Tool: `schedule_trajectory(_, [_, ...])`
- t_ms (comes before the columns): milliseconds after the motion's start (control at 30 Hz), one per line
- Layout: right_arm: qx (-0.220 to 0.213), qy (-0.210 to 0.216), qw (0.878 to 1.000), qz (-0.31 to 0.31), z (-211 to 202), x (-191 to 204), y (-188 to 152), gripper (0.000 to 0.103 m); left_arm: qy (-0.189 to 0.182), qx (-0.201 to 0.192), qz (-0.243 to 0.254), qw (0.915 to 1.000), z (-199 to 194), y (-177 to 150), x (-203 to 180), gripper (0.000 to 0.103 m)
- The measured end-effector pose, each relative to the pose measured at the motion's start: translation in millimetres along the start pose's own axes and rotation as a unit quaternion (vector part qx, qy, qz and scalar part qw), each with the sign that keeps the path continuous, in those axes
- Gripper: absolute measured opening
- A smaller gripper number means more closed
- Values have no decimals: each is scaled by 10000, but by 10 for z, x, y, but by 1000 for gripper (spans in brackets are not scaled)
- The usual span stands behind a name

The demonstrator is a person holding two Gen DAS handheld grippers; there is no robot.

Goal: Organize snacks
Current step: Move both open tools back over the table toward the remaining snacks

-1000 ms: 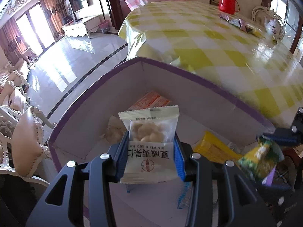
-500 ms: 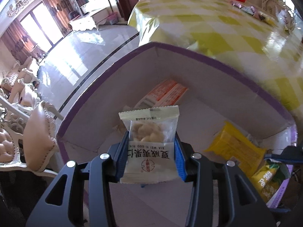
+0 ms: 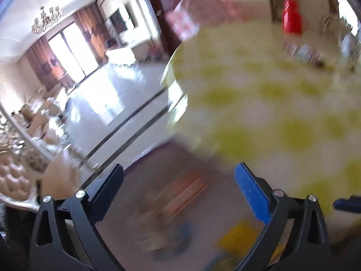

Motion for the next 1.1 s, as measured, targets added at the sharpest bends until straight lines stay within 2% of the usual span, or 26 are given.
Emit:
schedule_trajectory(67, [-377,-446,9979,293,-399,-396,34,86,-307,-277,-215,9989,-144,305,-307,101])
schedule_trajectory(133, [-719,-959,9905,669,-814,-825,10,87,-793,-464,-450,9948,-276,602,-738,101])
schedule_trajectory(233, [-983,-1702,9735,1165,-1280,-1394,-106,87,-1770,-460,-674,9808,-436,950,-1624,101])
schedule_trajectory(333, [-1125,-2467,9458,1790,-1748,-2057,-327,87,-2427,-464,-574,9673,-527,1124,-2574,101])
schedule_trajectory(433, [-1199,-2957,9193,2301,-2098,-2630,-521,87,-2764,-431,-602,9582,-515,1245,-3218,101])
schedule_trajectory(467, [-1245,-3254,9022,2545,-2260,-2902,-604,87,-2870,-349,-679,9549,-457,1316,-3470,101])
schedule_trajectory(500, [-1248,-3418,8913,2705,-2317,-3071,-689,87,-2955,-266,-751,9520,-404,1364,-3635,101])
schedule_trajectory(567, [-1336,-3767,8610,3147,-2536,-3491,-834,87,-3065,-60,-905,9475,-312,1417,-3960,101])
schedule_trajectory(633, [-1382,-4006,8336,3543,-2694,-3887,-950,87,-3037,108,-933,9481,-191,1502,-4228,101])
schedule_trajectory(733, [-1455,-4109,8138,3845,-2839,-4343,-1022,87,-2655,-46,-790,9609,-147,1678,-4500,101])
schedule_trajectory(833, [-1572,-4230,7979,3996,-2944,-4747,-981,87,-2326,-299,-913,9678,-129,1804,-4612,101])
schedule_trajectory(933, [-1702,-4258,7847,4170,-3038,-5200,-957,87,-2324,-271,-979,9673,-130,1821,-4651,101])
schedule_trajectory(1000, [-1868,-4143,7812,4280,-3076,-5425,-871,87,-2547,-335,-1013,9611,-157,1832,-4638,101])
schedule_trajectory(1033, [-2011,-4118,7749,4353,-3121,-5606,-836,87,-2621,-291,-1077,9586,-139,1824,-4611,101])
schedule_trajectory(1100, [-2076,-4062,7706,4451,-3134,-5851,-757,87,-2835,-17,-1063,9530,-47,1811,-4642,101])
Point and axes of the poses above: each gripper's, at about its wrist camera, not at the fingertips, and z roughly the way its jaws point, x to its left, y to its top, the point moved 8 cm from there along z, roughly the way its jaws point, and after that the axes turned 13 degrees about y, right-handed, at the moved point
